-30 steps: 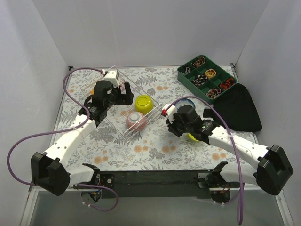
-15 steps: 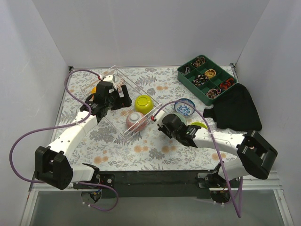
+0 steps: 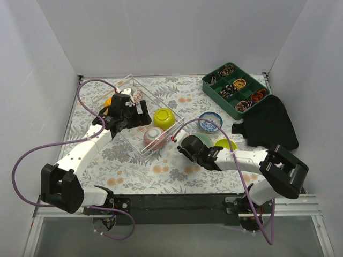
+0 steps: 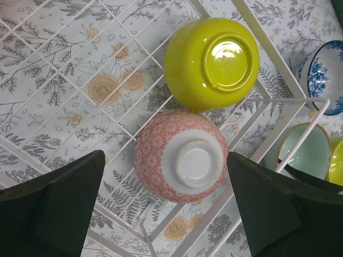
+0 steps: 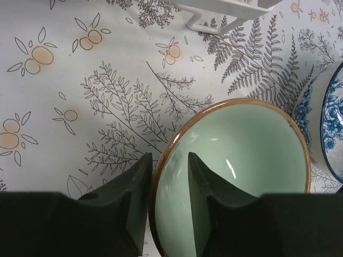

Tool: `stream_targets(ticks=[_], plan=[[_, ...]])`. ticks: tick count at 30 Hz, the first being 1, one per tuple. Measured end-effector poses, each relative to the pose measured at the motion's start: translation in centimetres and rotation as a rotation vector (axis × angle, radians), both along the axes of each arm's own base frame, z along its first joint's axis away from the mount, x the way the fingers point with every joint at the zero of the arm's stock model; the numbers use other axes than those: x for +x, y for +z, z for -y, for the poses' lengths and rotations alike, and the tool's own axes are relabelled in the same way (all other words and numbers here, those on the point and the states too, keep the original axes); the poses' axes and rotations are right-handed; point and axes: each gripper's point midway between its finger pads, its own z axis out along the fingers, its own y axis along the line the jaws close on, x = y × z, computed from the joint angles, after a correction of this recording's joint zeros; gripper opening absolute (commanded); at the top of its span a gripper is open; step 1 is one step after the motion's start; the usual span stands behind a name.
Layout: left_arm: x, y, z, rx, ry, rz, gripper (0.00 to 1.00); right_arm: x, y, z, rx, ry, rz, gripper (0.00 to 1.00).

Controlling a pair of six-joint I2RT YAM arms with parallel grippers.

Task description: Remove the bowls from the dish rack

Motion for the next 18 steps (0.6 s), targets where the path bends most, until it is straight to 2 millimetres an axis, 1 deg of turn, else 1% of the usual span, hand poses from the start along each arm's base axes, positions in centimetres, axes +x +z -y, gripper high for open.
stream_targets(ticks=[1, 2, 3, 7, 9, 12, 16, 18], plan=[[-0.1, -0.2, 0.0, 0.002, -0.003, -0.011, 0.98, 0.0, 0.1, -0.1, 0.006, -0.001, 0.003, 0.53], [-0.3, -0.5, 0.0, 0.004, -0.005, -0.023, 0.98, 0.0, 0.3, -0.1, 0.011, -0.001, 0.004, 0.55], [-0.4, -0.7, 0.1, 0.004, -0.009, -0.033, 0.98, 0.0, 0.4, -0.2, 0.021, -0.003, 0.004, 0.61], [-0.8, -1.4, 0.2, 0.006, -0.022, -0.072, 0.98, -0.1, 1.7, -0.5, 0.068, -0.005, 0.008, 0.71], [-1.0, -1.9, 0.4, 0.006, -0.030, -0.095, 0.98, -0.2, 2.8, -0.7, 0.103, -0.006, 0.017, 0.75], [-1.4, -2.7, 0.5, 0.010, -0.038, -0.130, 0.98, -0.1, 4.6, -0.9, 0.156, -0.011, 0.040, 0.77], [-1.7, -3.7, 0.5, 0.021, -0.044, -0.175, 0.98, 0.0, 7.2, -0.8, 0.229, -0.026, 0.082, 0.77], [-1.7, -4.1, 0.5, 0.032, -0.046, -0.198, 0.98, 0.0, 8.1, -0.7, 0.253, -0.036, 0.097, 0.77]])
